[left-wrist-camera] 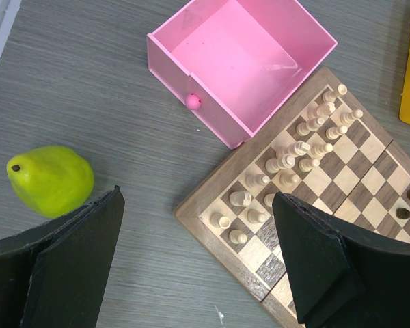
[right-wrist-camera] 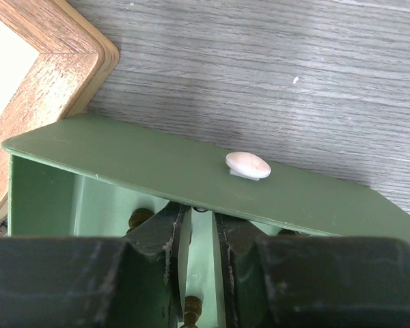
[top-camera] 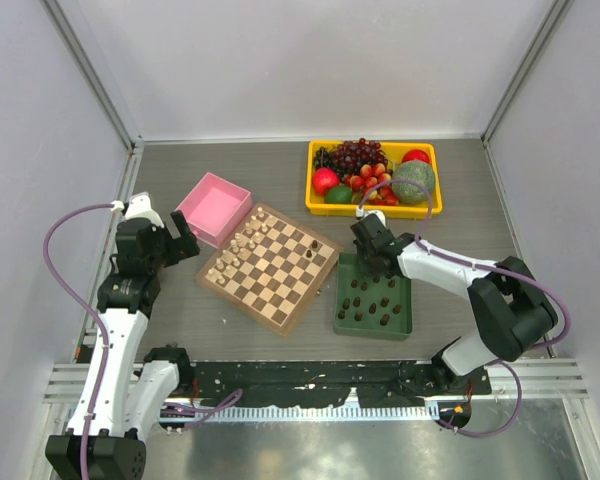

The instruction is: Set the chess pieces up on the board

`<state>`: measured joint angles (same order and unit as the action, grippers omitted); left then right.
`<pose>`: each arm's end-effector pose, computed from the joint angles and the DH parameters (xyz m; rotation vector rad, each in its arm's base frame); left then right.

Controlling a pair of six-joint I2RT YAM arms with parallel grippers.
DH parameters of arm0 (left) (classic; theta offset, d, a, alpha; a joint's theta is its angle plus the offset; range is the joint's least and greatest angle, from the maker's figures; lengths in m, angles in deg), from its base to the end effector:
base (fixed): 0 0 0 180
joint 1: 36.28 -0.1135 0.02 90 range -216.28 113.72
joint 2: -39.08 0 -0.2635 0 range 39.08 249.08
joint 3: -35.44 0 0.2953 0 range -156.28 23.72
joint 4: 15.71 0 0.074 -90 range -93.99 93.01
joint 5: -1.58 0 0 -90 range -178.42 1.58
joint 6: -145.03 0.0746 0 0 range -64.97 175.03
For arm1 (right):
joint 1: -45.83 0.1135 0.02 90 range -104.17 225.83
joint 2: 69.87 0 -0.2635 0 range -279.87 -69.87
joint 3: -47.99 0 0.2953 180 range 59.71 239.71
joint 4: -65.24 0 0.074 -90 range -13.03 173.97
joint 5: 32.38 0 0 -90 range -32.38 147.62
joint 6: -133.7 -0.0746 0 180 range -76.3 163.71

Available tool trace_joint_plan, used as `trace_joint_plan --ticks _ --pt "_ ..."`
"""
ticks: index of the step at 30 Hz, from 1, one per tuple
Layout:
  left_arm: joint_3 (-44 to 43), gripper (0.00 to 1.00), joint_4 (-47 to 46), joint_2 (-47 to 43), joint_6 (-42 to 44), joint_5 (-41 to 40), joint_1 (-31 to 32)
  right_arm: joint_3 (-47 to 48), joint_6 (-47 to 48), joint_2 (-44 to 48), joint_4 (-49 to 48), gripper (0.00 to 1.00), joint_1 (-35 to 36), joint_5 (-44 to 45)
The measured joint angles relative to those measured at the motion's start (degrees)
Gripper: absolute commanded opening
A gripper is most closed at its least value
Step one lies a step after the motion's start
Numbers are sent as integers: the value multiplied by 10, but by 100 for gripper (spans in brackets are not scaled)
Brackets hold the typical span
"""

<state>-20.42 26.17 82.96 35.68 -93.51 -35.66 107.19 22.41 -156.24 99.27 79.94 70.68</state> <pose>0.2476 0.0039 0.2835 -0.3935 2.0552 -0.1183 0.2882 0.1749 0.1131 -0.2138 2.5856 0.0467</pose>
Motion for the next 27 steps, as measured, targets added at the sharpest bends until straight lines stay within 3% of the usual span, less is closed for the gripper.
trace_joint_plan --ticks 8,18,27 --pt "0 99 2 0 0 0 0 6 6 18 10 17 0 2" --pt "0 99 2 2 0 0 0 42 -3 118 31 18 33 -8" --pt "0 99 2 1 0 1 0 149 -16 27 15 18 114 -19"
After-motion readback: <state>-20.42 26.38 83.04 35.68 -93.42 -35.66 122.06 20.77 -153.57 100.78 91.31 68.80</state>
